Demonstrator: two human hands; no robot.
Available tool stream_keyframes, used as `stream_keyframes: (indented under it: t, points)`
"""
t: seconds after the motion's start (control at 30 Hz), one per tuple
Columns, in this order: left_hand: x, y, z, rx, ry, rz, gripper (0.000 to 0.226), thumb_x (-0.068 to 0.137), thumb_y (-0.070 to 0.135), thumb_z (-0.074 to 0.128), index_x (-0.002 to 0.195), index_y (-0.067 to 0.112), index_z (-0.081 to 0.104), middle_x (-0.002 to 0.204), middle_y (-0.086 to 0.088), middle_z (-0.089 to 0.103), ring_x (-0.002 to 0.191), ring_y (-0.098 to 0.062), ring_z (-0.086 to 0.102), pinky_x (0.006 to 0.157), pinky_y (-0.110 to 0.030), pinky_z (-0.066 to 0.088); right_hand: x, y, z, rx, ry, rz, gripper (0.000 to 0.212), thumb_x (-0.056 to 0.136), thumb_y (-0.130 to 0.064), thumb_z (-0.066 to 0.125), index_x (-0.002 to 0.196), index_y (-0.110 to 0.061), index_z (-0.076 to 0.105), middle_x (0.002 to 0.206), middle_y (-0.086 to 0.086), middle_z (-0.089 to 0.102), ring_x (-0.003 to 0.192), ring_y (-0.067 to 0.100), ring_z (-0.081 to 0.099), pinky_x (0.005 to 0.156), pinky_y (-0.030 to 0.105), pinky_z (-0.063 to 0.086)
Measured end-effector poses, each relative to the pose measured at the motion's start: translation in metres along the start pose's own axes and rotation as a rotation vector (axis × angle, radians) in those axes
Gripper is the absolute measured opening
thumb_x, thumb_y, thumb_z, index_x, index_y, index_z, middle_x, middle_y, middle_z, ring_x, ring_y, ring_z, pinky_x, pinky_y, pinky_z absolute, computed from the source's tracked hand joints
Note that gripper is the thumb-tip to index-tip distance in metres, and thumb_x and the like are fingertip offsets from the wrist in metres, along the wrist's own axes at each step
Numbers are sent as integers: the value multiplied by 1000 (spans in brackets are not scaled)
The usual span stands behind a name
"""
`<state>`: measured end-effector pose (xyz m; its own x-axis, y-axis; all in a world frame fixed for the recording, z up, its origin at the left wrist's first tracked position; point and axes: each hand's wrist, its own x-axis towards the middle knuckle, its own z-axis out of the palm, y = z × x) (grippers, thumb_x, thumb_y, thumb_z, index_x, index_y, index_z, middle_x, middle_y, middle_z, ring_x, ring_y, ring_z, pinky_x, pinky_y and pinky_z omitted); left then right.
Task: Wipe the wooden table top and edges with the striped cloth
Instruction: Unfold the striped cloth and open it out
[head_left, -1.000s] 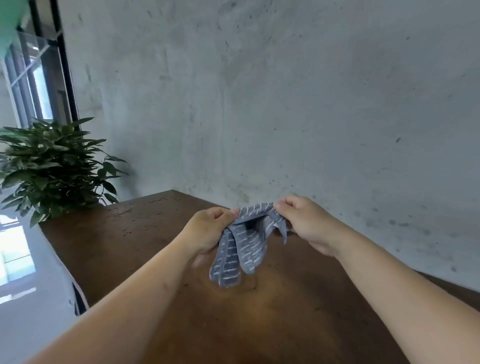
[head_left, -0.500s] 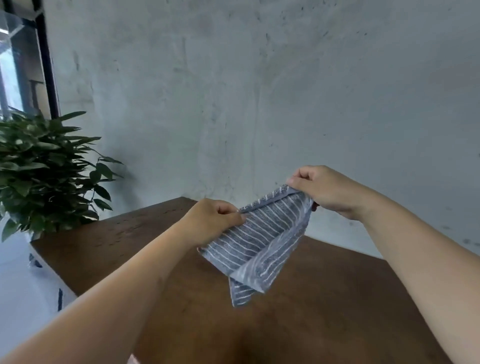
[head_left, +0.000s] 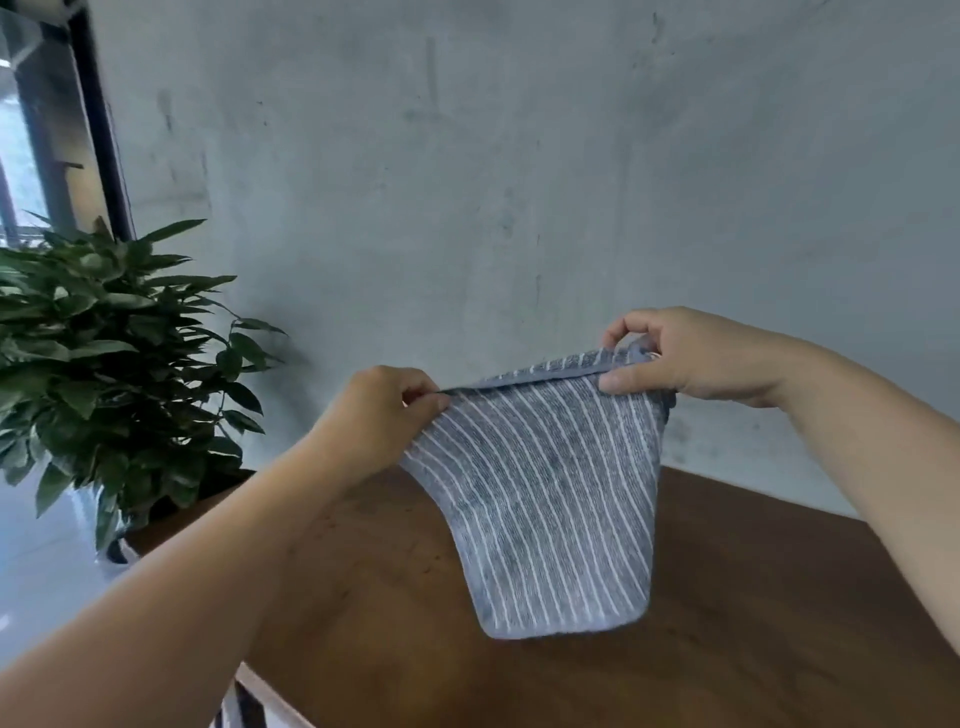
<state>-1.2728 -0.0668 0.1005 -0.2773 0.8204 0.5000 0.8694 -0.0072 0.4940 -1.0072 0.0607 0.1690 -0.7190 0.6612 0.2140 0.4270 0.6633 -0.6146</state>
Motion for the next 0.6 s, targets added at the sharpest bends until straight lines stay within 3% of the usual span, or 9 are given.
stream_keyframes:
  t: [0.1,0.27,0.37,0.43,0.5,0.6]
  points:
    - [28,-39,-13,89,3,-14,28,90,46,59,74,25,68,68,2,67,67,-18,62,62,-35,51,38,3,21,-3,59,-61,11,89,-33,68,92,-22,68,70,-1,58,59,13,50,55,25,47]
    - [86,-82,-40,132,-223,-51,17,92,32,61,84,21,70,65,9,62,47,5,50,43,-8,36,97,13,40,73,46,-24,20,91,-32,64,82,-19,76,70,-1,63,63,14,62,69,31,56]
    - [120,-105,-50,135,-338,-70,12,91,29,63,86,25,73,69,9,66,55,-3,51,58,-18,42,123,17,46,41,-29,31,22,91,-34,64,82,-20,78,55,-7,55,51,14,50,56,26,43]
    - [146,-120,-52,89,-350,-105,11,89,29,66,83,24,73,66,6,65,53,-8,49,59,-23,42,142,20,50,96,-52,87,22,92,-30,62,89,-15,78,51,-6,54,43,13,39,48,22,34]
    - [170,-135,-50,83,-352,-121,14,87,32,67,82,20,72,64,-2,67,51,-9,50,56,-24,41,163,25,53,204,-54,156,22,94,-24,61,98,-7,75,66,-3,68,41,13,43,41,20,35]
    - [211,-163,-34,-22,-394,-172,25,87,29,69,89,5,70,70,-9,73,60,-15,61,61,-26,45,203,39,65,330,-38,307,27,94,-21,61,108,0,69,89,8,68,60,20,69,44,22,52]
